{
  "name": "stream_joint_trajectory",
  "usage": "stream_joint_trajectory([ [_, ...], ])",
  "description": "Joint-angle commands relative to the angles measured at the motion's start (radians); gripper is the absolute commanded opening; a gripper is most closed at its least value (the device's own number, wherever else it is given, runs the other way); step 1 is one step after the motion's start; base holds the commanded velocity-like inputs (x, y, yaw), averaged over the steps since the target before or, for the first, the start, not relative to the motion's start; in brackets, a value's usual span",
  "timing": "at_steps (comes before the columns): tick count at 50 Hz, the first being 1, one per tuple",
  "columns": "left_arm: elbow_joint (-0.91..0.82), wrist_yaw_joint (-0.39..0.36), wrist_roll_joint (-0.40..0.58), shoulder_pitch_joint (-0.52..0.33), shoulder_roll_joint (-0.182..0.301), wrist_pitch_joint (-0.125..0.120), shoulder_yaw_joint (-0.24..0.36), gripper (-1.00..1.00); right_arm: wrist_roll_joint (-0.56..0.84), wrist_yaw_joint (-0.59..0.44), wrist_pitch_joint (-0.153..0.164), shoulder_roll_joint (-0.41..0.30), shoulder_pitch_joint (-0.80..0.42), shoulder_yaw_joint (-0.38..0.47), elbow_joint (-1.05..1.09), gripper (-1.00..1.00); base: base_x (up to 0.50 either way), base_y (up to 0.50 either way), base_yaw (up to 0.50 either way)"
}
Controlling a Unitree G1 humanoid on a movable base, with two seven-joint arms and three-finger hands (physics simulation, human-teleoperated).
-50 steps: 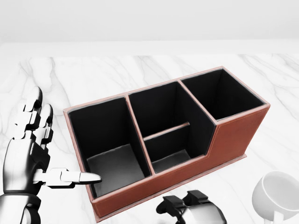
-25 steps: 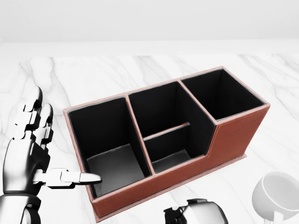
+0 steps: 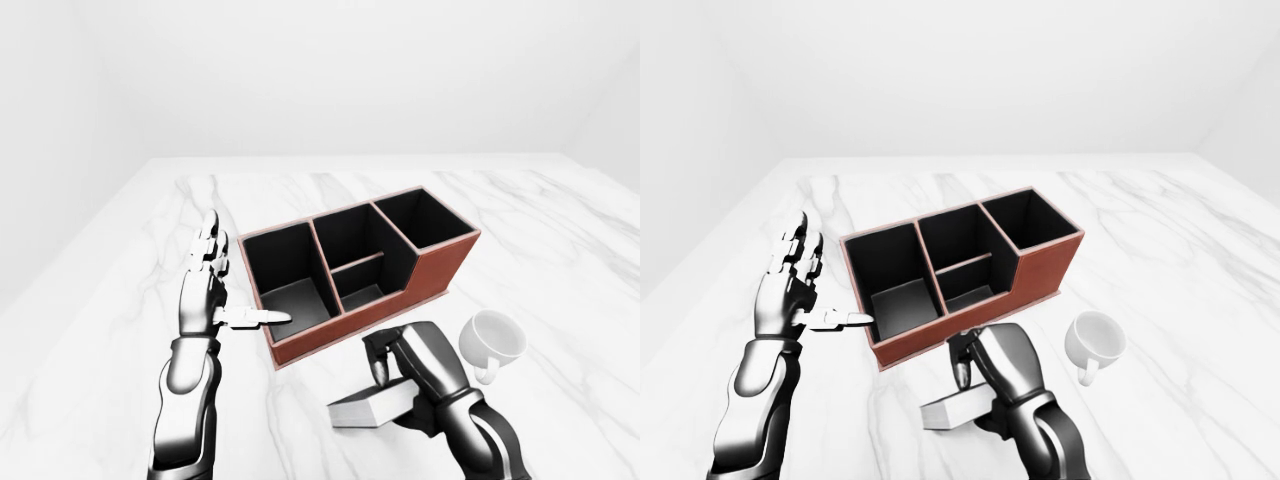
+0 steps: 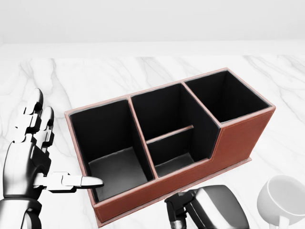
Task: Pick up the book and place it in the front compartment of the caddy.
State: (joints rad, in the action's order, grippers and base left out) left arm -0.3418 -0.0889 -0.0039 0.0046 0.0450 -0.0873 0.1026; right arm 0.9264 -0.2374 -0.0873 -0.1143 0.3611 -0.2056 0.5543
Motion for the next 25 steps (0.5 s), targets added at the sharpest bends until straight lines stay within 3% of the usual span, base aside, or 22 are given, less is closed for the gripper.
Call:
stream_joint_trajectory([
  [1,-0.002,-0.001,-0.001,0.000,0.001,0.000,0.002,1.00,-0.040,-0.132,0.000,0.031,-0.016,0.036,0.190,-1.00,0.00,0.00,0.00],
  [7,-0.017,-0.001,-0.002,0.003,0.001,0.000,0.003,1.00,-0.061,-0.211,0.000,0.053,-0.080,0.066,0.252,-1.00,0.00,0.00,0.00],
  [25,0.005,-0.001,-0.002,-0.001,0.001,0.000,0.004,1.00,-0.068,-0.302,0.000,0.072,-0.245,0.134,0.269,-1.00,0.00,0.00,0.00],
])
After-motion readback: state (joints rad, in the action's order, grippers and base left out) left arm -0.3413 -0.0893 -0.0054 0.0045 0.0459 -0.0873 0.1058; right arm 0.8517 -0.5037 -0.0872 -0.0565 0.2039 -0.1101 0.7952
